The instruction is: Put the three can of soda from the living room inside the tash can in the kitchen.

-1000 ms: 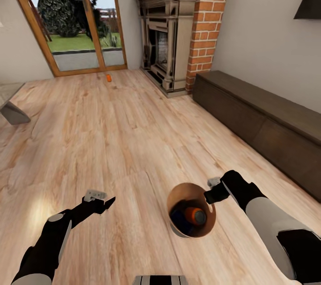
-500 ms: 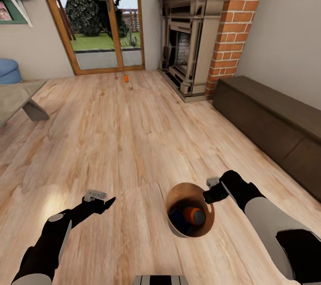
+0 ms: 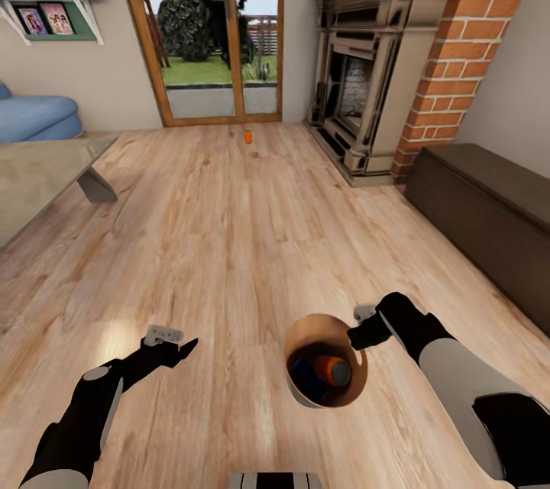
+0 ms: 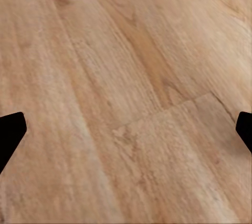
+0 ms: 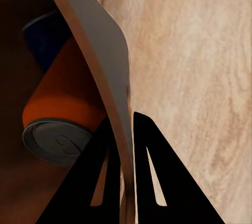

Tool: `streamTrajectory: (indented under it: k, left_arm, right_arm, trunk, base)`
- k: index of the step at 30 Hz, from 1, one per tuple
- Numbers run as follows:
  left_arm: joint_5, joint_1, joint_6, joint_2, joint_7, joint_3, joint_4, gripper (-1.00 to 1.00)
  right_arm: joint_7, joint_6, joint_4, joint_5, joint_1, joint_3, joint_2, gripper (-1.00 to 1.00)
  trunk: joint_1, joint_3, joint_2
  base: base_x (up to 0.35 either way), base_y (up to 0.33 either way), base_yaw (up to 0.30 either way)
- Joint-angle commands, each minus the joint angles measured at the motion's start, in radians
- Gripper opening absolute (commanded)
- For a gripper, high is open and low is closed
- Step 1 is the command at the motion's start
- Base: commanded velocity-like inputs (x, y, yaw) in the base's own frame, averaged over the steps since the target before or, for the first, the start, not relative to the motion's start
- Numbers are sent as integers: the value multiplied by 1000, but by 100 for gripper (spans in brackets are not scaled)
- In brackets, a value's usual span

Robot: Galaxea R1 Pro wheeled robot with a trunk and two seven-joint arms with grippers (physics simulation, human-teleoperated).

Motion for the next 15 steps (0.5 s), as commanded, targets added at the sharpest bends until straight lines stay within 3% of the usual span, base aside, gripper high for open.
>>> streamTrajectory:
  k: [1, 6, 15]
  left_arm:
    - [0, 0, 0, 0, 0, 0, 0, 100]
    - [-1, 0, 1, 0, 0, 0, 0, 100]
    - [1, 0, -1, 0, 0, 0, 25, 100]
  right_arm:
    - [7, 8, 0, -27, -1, -4, 0, -100]
    - [7, 8, 0, -26, -1, -5, 7, -100]
    - [8, 8, -1, -27, 0, -5, 8, -100]
  trunk:
    - [0, 0, 0]
    - [0, 0, 0]
    - [0, 0, 0]
  base:
    - [323, 95, 246]
    - [317, 118, 198]
    - [296, 151, 22]
